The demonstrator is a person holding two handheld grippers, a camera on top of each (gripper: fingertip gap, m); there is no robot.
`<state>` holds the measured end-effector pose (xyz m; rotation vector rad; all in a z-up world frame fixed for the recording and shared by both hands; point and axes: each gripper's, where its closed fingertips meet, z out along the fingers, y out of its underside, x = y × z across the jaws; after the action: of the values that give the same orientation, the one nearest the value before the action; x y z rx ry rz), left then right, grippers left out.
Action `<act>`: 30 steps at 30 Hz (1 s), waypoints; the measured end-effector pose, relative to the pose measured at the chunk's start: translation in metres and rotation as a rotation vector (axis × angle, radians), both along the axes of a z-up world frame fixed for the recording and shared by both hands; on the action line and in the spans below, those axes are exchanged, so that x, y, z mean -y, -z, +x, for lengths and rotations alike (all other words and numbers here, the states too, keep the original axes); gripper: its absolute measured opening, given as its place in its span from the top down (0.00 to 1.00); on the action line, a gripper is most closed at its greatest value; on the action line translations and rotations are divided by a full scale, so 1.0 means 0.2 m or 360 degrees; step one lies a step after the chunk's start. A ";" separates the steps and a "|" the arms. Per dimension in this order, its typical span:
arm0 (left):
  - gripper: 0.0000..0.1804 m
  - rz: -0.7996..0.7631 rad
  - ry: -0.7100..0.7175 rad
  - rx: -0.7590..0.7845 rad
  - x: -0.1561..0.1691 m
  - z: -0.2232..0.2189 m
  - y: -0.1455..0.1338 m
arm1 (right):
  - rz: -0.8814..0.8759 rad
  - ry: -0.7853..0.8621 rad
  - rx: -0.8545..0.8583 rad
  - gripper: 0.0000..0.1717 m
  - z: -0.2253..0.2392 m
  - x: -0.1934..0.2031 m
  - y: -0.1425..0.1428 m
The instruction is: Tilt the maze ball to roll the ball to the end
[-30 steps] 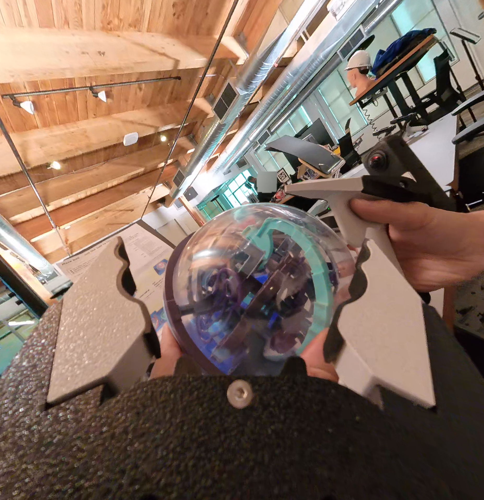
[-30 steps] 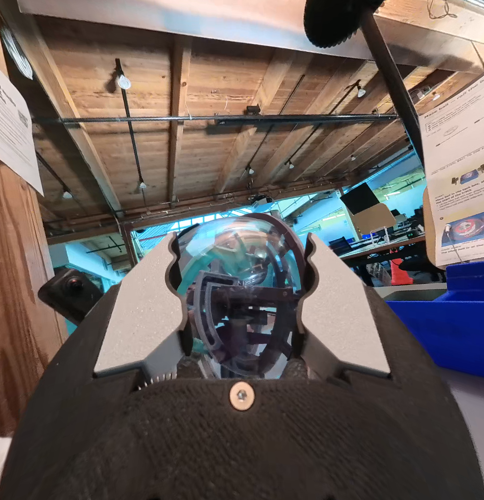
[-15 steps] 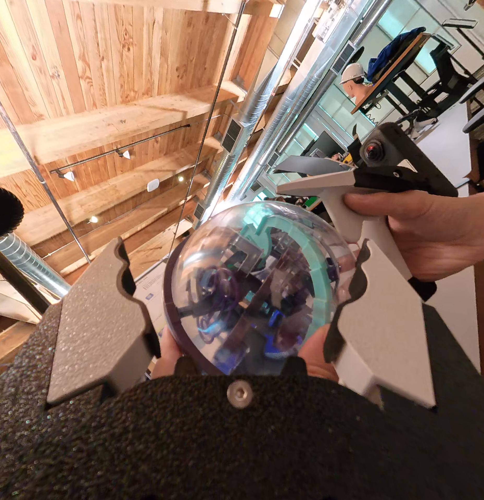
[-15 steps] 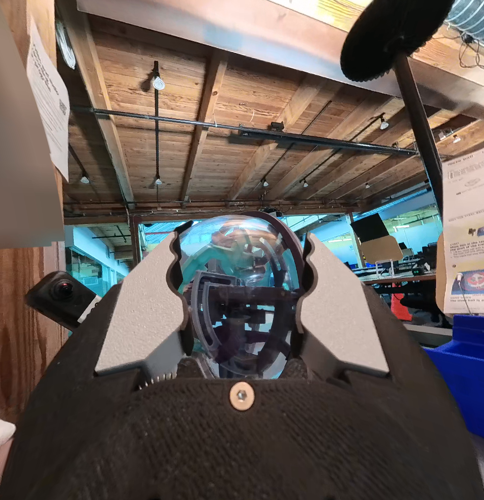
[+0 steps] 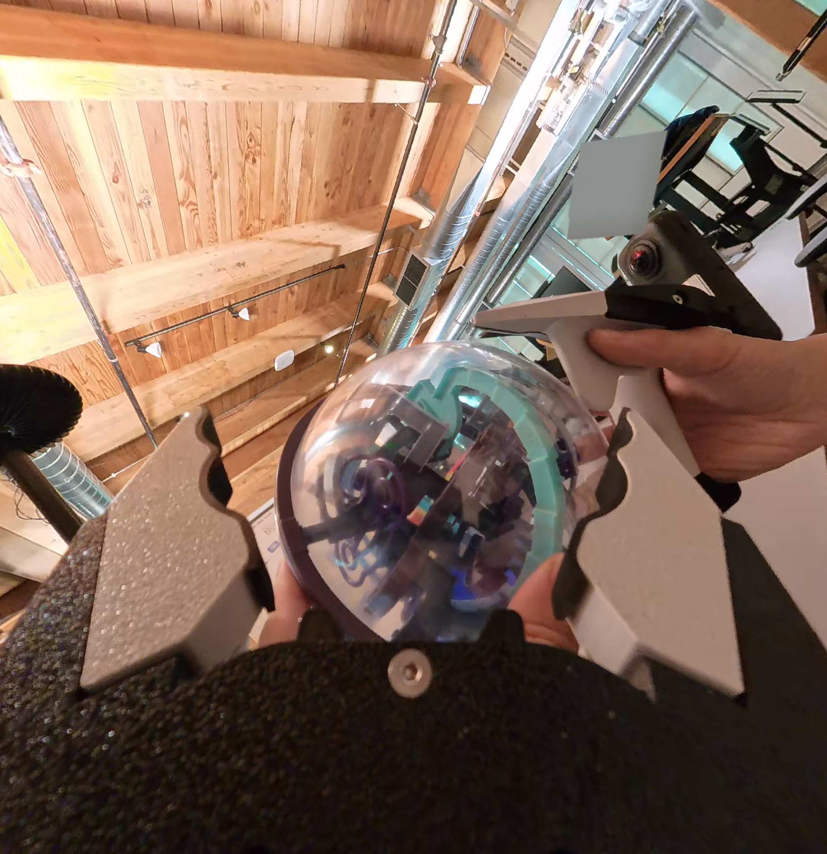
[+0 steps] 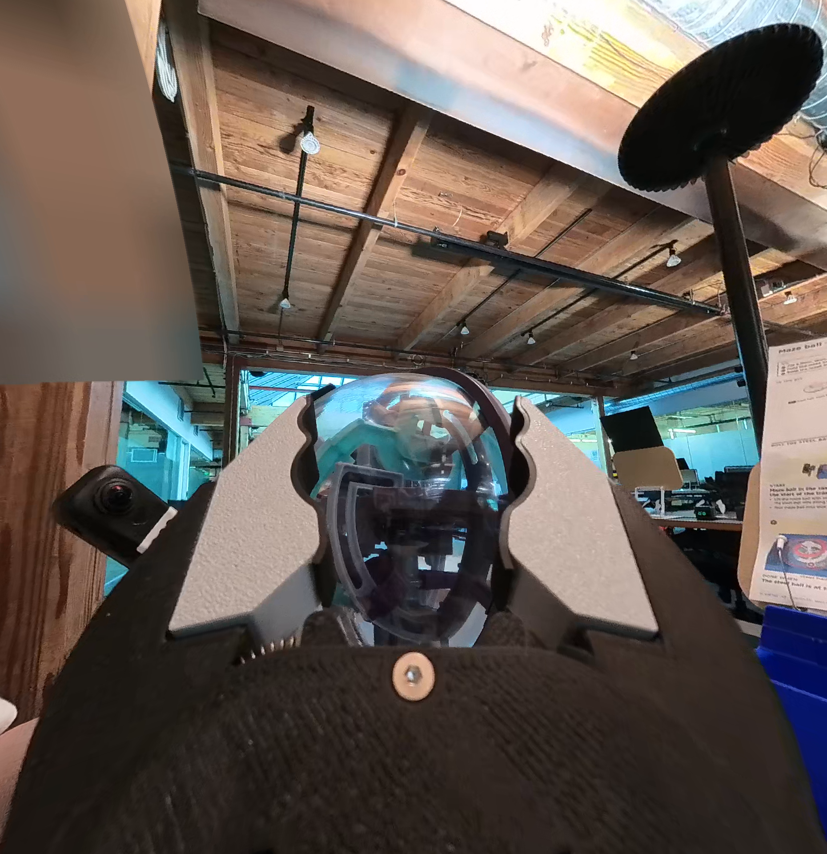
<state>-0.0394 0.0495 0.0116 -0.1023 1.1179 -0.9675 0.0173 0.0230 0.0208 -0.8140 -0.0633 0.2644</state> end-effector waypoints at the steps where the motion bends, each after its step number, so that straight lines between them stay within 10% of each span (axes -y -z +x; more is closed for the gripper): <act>1: 0.13 0.0008 -0.0001 0.0008 0.00 0.00 0.00 | 0.0003 0.0001 0.0004 0.53 0.00 0.00 0.00; 30: 0.13 0.0019 0.0077 0.0140 0.05 -0.10 -0.07 | 0.0105 0.0006 0.0223 0.55 -0.13 0.11 -0.10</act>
<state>-0.0590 0.0389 0.0249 -0.0227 1.0494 -0.9989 -0.0090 0.0015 0.0411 -0.7662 -0.2012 0.2003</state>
